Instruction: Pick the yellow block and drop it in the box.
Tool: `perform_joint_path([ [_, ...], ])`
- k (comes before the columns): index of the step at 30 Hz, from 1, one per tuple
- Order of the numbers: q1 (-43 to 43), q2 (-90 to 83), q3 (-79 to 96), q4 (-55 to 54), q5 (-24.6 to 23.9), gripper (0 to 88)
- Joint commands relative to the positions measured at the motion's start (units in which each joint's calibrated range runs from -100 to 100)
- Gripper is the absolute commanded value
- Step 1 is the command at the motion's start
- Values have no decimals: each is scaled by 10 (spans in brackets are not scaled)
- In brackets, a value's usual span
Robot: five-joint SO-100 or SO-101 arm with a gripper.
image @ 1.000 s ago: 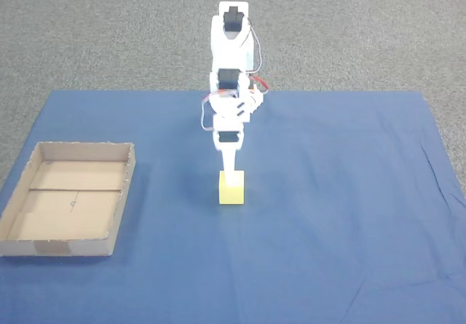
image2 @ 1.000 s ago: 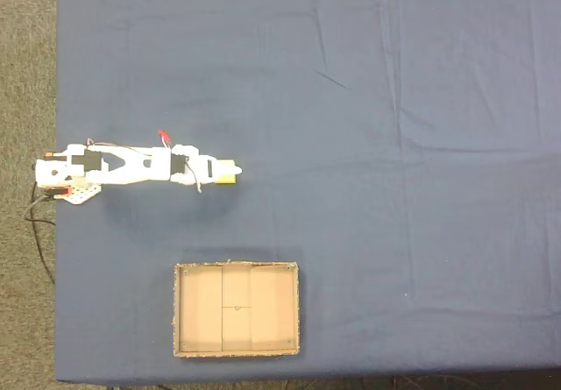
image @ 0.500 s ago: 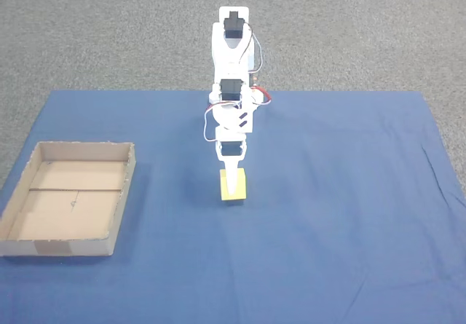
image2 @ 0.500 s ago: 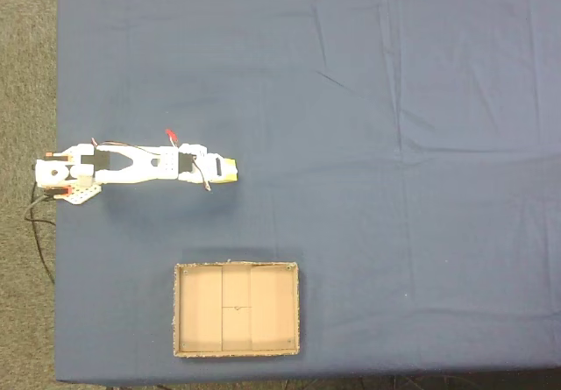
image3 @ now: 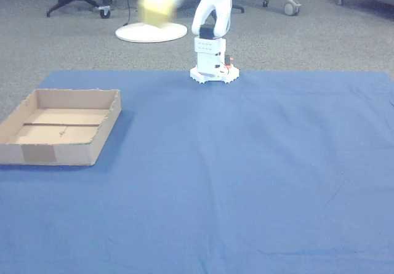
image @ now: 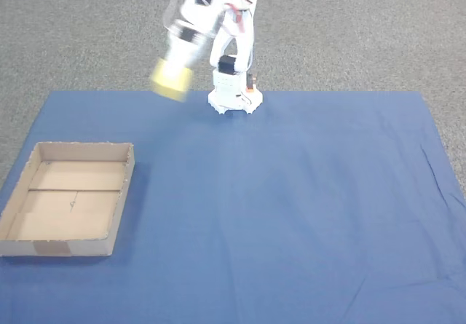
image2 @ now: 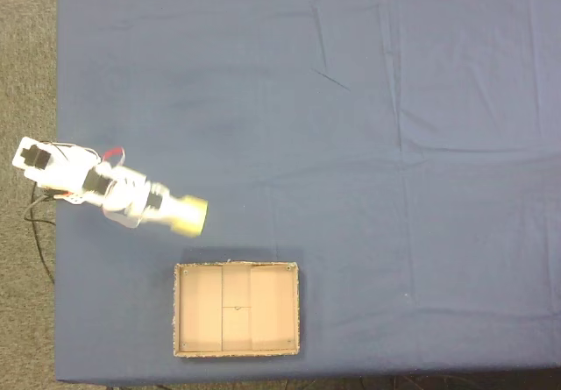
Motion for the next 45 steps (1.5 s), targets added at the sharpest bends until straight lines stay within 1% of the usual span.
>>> perform_joint_path([
  [1, 125, 52, -72, -87, 21, 199],
  [4, 210, 207, -174, -147, 32, 209],
  [5, 222, 258, -213, -154, 34, 206],
  [10, 244, 562, -498, -101, 51, 202],
  [12, 240, 669, -575, -99, 58, 204],
  [16, 222, 802, -629, -83, 83, 209],
  [21, 199, 836, -632, -79, 91, 208],
  [22, 198, 835, -631, -72, 91, 245],
  [23, 200, 835, -631, -68, 86, 398],
  [24, 203, 833, -632, -68, 77, 451],
  [26, 208, 821, -628, -66, 74, 473],
  [29, 203, 739, -548, -47, 75, 473],
  [31, 184, 590, -416, -44, 63, 454],
  [32, 170, 499, -345, -45, 61, 391],
  [33, 152, 396, -271, -45, 48, 325],
  [35, 92, 196, -132, -36, 31, 192],
  [36, 53, 103, -64, -38, 20, 136],
  [37, 9, 6, 15, -40, 7, 151],
  [38, -45, -76, 96, -48, 24, 27],
  [39, -94, -158, 182, -60, 21, 2],
  [42, -184, -319, 395, -90, -16, 2],
  [43, -205, -356, 475, -124, -34, 2],
  [44, -210, -393, 559, -182, -62, 2],
  [45, -221, -434, 629, -215, -76, 2],
])
